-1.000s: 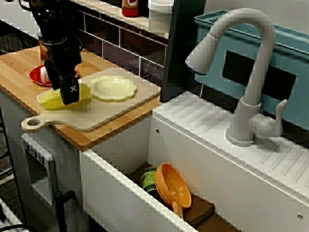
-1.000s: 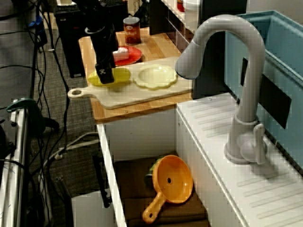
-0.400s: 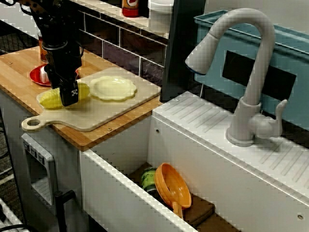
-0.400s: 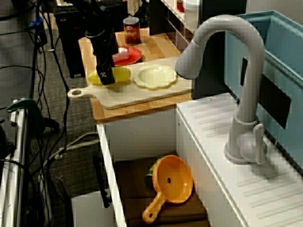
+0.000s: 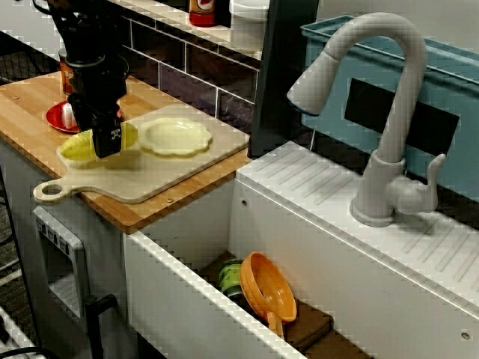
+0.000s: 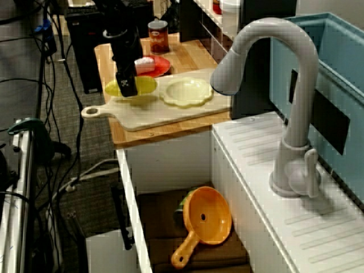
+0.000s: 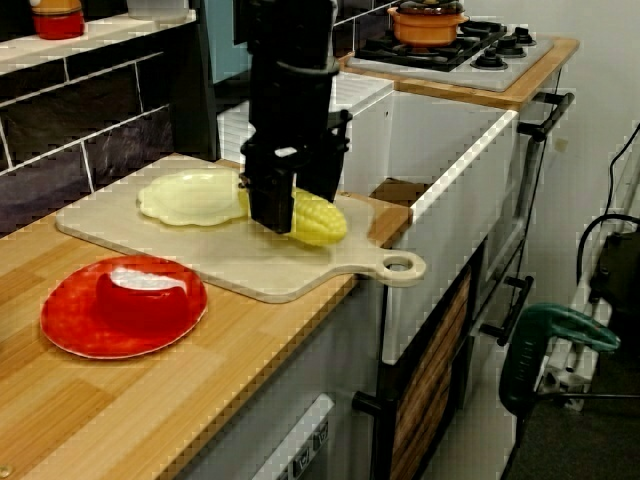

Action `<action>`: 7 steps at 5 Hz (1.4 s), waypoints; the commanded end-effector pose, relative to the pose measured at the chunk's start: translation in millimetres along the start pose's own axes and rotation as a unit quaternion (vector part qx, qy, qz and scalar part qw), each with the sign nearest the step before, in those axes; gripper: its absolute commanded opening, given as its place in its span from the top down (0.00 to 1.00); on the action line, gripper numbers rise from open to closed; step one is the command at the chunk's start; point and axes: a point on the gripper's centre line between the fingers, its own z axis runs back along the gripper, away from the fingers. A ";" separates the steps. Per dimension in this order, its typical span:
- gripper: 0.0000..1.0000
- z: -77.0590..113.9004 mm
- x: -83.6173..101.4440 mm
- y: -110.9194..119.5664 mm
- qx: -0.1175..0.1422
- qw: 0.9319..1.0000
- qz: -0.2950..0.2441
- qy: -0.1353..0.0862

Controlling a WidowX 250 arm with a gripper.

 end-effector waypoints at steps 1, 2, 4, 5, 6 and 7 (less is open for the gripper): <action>1.00 41.2 24.2 12.2 0.005 1.000 0.005 -0.031; 1.00 43.0 36.6 11.9 0.000 1.000 0.010 -0.028; 1.00 33.9 59.6 6.7 0.003 0.999 0.022 -0.028; 1.00 24.0 69.4 3.9 0.010 0.999 0.028 -0.025; 1.00 18.7 74.0 2.0 0.015 0.999 0.029 -0.027; 1.00 14.3 78.6 2.5 0.017 0.999 0.034 -0.026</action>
